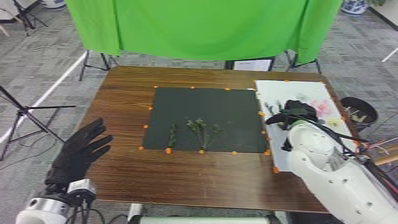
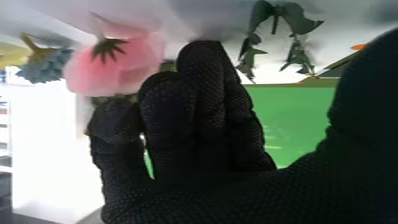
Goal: Arrange flowers
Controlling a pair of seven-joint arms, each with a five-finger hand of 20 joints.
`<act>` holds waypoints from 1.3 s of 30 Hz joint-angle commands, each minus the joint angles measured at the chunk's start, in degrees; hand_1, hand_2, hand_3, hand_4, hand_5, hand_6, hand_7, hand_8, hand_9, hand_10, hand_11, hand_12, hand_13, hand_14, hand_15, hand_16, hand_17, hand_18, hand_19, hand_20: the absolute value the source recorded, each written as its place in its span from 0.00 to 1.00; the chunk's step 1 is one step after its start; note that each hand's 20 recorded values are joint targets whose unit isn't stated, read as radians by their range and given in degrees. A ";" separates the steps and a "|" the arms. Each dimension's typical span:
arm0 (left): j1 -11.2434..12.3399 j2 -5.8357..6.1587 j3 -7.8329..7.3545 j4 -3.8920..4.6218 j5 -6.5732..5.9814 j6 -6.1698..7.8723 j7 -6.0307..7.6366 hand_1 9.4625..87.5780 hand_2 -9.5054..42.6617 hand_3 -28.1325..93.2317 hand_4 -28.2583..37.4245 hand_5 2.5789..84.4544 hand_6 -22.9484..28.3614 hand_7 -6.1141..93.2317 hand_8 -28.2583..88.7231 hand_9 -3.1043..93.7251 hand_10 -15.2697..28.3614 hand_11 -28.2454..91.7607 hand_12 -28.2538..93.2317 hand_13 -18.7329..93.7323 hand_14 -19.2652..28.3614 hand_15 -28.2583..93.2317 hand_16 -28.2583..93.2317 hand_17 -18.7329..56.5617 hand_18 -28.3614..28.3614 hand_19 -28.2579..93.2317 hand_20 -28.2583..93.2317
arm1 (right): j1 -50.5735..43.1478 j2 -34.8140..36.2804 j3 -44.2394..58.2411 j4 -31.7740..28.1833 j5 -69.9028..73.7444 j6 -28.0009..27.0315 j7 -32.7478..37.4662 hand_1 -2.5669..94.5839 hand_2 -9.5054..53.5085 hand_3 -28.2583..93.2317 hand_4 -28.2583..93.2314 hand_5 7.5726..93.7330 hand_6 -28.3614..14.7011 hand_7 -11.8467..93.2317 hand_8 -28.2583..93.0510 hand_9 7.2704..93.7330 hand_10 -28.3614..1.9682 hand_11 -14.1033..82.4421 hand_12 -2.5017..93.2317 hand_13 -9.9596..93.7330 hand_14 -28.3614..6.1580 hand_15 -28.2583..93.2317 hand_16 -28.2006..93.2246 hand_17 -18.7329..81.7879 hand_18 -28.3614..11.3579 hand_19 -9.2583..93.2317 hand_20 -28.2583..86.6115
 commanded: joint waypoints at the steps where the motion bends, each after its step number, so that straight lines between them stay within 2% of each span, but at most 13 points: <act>1: -0.42 0.30 0.43 0.42 -0.07 -0.60 -0.63 0.23 0.11 0.81 0.07 0.33 0.51 0.27 0.15 0.25 0.60 0.40 0.39 0.33 0.73 0.49 0.24 0.13 0.92 0.57 0.31 | 2.47 -0.96 -5.07 5.09 -2.40 3.11 -1.50 0.32 0.00 0.89 0.00 0.66 0.59 0.44 0.15 0.73 0.55 0.70 0.44 0.76 0.56 0.87 0.51 0.56 0.16 1.00 0.74; 2: -0.54 0.37 0.52 0.46 -0.07 -0.56 -0.71 0.23 0.11 0.81 0.07 0.33 0.51 0.27 0.15 0.25 0.60 0.40 0.39 0.33 0.73 0.49 0.24 0.13 0.92 0.57 0.31 | 2.48 -0.94 -5.25 5.36 -1.57 3.92 -2.06 0.35 0.00 0.90 0.00 0.68 0.61 0.45 0.14 0.75 0.58 0.70 0.45 0.77 0.57 0.88 0.51 0.57 0.17 1.00 0.75; 4: -0.64 0.41 0.56 0.54 -0.06 -0.71 -0.86 0.23 0.12 0.81 0.07 0.33 0.51 0.27 0.15 0.25 0.60 0.40 0.39 0.33 0.73 0.49 0.24 0.13 0.92 0.57 0.31 | 2.58 -1.18 -5.49 5.96 0.20 4.48 -2.28 0.42 0.00 0.86 0.00 0.70 0.62 0.45 0.28 0.80 0.61 0.70 0.46 0.79 0.59 0.88 0.52 0.58 0.17 1.00 0.76; 6: -0.61 0.30 0.57 0.54 -0.02 -0.74 -0.94 0.23 0.12 0.81 0.07 0.33 0.51 0.27 0.15 0.25 0.60 0.40 0.39 0.33 0.73 0.49 0.24 0.13 0.91 0.57 0.31 | 2.10 -1.23 -5.11 5.98 2.30 5.41 -2.73 0.48 0.00 0.85 0.00 0.74 0.65 0.46 0.30 0.84 0.65 0.67 0.50 0.81 0.60 0.88 0.52 0.59 0.18 1.00 0.77; 9: -0.50 0.25 0.54 0.48 -0.06 -0.80 -0.94 0.23 0.12 0.81 0.07 0.33 0.51 0.27 0.15 0.25 0.60 0.40 0.39 0.33 0.73 0.49 0.24 0.13 0.92 0.57 0.31 | 0.81 -1.18 -3.76 5.38 4.17 4.73 -4.23 0.53 0.00 0.86 0.00 0.81 0.67 0.47 0.33 0.89 0.68 0.67 0.51 0.84 0.61 0.88 0.53 0.61 0.18 1.00 0.79; 16: -0.05 -0.01 0.49 0.29 0.00 -0.44 -0.75 0.23 0.12 0.81 0.07 0.33 0.51 0.27 0.15 0.25 0.60 0.40 0.39 0.33 0.73 0.49 0.24 0.13 0.92 0.57 0.31 | -2.07 -0.59 -1.60 4.09 6.89 6.07 -8.80 0.49 0.00 0.94 0.03 0.76 0.65 0.53 0.41 0.86 0.69 0.71 0.59 0.83 0.60 0.89 0.54 0.61 0.18 1.00 0.82; 22: -0.17 -0.19 0.51 0.29 -0.01 -0.24 -0.67 0.23 0.12 0.81 0.07 0.33 0.51 0.27 0.15 0.25 0.60 0.40 0.38 0.33 0.73 0.49 0.24 0.13 0.91 0.57 0.31 | -2.96 0.43 -1.40 3.10 5.98 14.16 -11.08 0.43 0.05 0.97 0.12 0.68 0.61 0.66 0.42 0.83 0.68 0.83 0.60 0.83 0.60 0.94 0.54 0.61 0.18 1.00 0.86; 28: 0.17 -0.47 0.44 0.12 0.06 -0.03 -0.43 0.23 0.12 0.82 0.07 0.33 0.51 0.27 0.15 0.25 0.60 0.40 0.38 0.33 0.73 0.49 0.24 0.13 0.91 0.57 0.31 | -2.86 0.35 0.33 0.35 6.18 19.17 -11.22 0.41 0.05 0.98 0.14 0.68 0.59 0.68 0.43 0.85 0.68 0.85 0.60 0.84 0.60 0.95 0.54 0.63 0.18 1.00 0.88; 33: 0.30 -0.51 0.29 -0.04 0.10 0.07 -0.43 0.23 0.13 0.81 0.07 0.33 0.51 0.27 0.15 0.25 0.60 0.40 0.38 0.33 0.73 0.49 0.24 0.13 0.91 0.57 0.31 | -2.56 0.11 1.72 -2.80 8.33 20.23 -10.66 0.40 0.05 0.98 0.15 0.69 0.59 0.68 0.43 0.85 0.69 0.85 0.59 0.84 0.61 0.95 0.54 0.64 0.18 1.00 0.88; 39: 0.36 -0.53 0.29 -0.08 0.15 0.07 -0.38 0.23 0.13 0.81 0.07 0.33 0.51 0.27 0.15 0.25 0.60 0.40 0.38 0.33 0.73 0.49 0.24 0.13 0.92 0.57 0.31 | -3.24 -0.64 2.47 -8.22 12.18 18.11 -9.23 0.40 0.04 0.98 0.15 0.70 0.59 0.67 0.43 0.86 0.69 0.85 0.60 0.85 0.61 0.95 0.54 0.64 0.17 1.00 0.89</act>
